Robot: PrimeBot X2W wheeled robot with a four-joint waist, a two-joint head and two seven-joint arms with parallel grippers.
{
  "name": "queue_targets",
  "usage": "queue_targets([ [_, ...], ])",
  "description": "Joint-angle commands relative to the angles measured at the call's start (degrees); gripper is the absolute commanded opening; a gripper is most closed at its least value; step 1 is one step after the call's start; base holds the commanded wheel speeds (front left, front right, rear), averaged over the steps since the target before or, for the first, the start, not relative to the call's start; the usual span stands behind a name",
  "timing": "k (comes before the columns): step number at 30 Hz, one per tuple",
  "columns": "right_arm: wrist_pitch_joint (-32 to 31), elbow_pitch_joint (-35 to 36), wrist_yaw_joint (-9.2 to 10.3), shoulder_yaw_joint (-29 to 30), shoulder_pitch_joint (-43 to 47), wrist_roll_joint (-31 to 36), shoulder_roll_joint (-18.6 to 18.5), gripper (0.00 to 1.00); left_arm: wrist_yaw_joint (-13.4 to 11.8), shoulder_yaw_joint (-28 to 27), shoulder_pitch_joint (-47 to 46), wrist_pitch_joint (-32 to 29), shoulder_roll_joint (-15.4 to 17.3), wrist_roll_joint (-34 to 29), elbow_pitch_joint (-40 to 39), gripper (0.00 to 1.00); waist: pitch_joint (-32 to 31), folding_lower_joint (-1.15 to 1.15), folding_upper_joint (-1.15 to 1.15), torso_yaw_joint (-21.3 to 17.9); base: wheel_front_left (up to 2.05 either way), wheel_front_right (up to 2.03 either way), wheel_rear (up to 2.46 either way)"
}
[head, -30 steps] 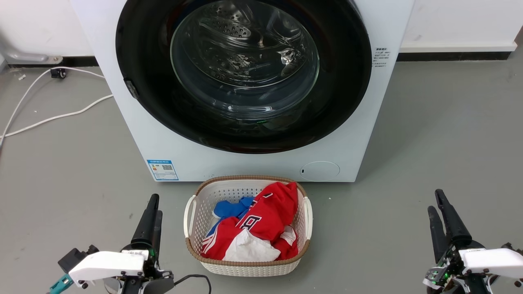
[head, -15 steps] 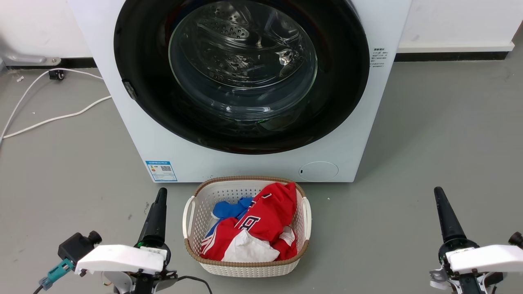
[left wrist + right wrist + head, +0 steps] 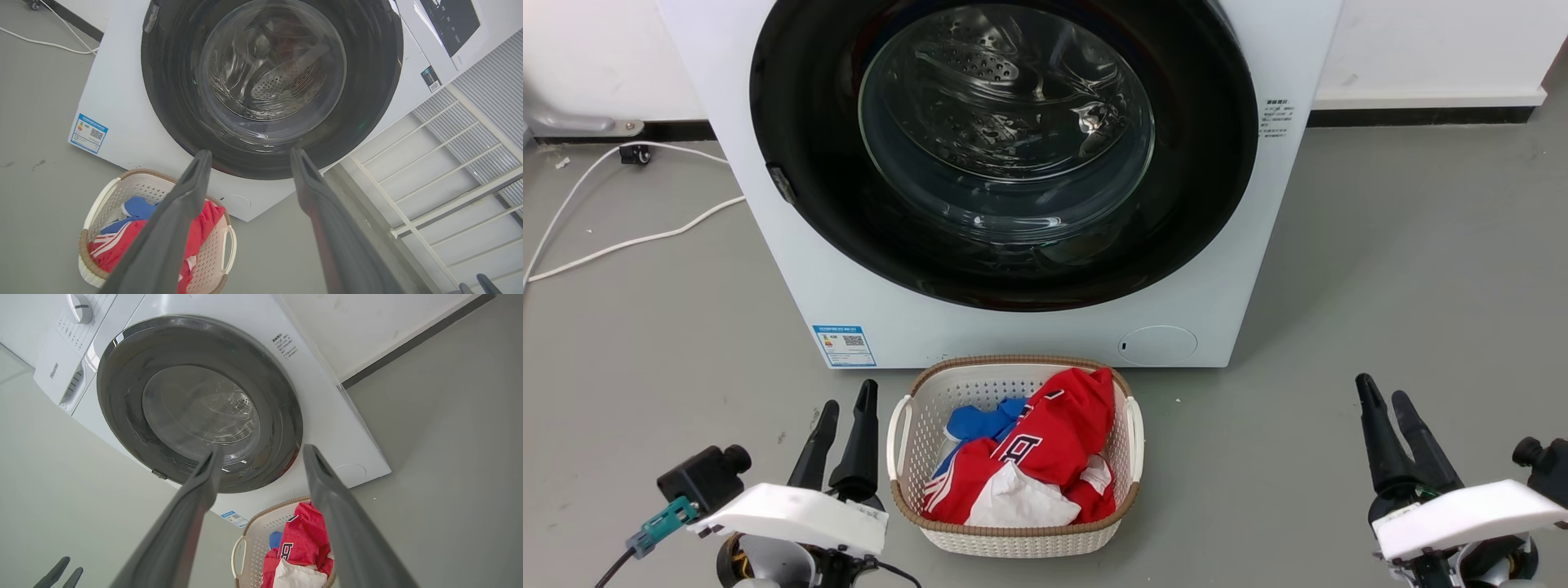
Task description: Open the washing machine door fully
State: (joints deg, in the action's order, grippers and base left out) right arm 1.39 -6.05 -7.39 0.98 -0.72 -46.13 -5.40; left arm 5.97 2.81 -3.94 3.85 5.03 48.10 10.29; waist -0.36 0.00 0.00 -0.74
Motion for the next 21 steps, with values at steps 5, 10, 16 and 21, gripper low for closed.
queue_targets([
  [5, 0.01, 2.49, -0.07, -0.26, 0.17, 7.78, -0.86, 1.00, -1.73, 1.44, -0.67, 1.52, 1.30, -6.90, -1.04, 1.00, -0.16, 0.00, 0.00, -0.01, 0.00, 0.00, 0.00],
  [10, 0.29, 3.79, -0.08, -0.05, 0.67, 13.10, -0.58, 1.00, -3.06, 2.55, -0.59, 2.37, 2.22, -11.27, -1.54, 1.00, -0.20, 0.00, 0.00, -0.05, 0.00, 0.00, 0.00],
  [16, 0.36, 4.92, -0.09, 0.56, 1.17, 18.50, 0.15, 1.00, -4.45, 3.74, -0.76, 3.39, 3.41, -15.78, -2.05, 1.00, -0.15, 0.00, 0.00, -0.12, 0.00, 0.00, 0.00],
  [21, 0.54, 5.61, -0.09, 0.94, 1.48, 22.98, 0.64, 1.00, -5.61, 4.76, -0.70, 4.18, 4.31, -19.16, -2.15, 1.00, -0.15, 0.00, 0.00, -0.22, 0.00, 0.00, 0.00],
])
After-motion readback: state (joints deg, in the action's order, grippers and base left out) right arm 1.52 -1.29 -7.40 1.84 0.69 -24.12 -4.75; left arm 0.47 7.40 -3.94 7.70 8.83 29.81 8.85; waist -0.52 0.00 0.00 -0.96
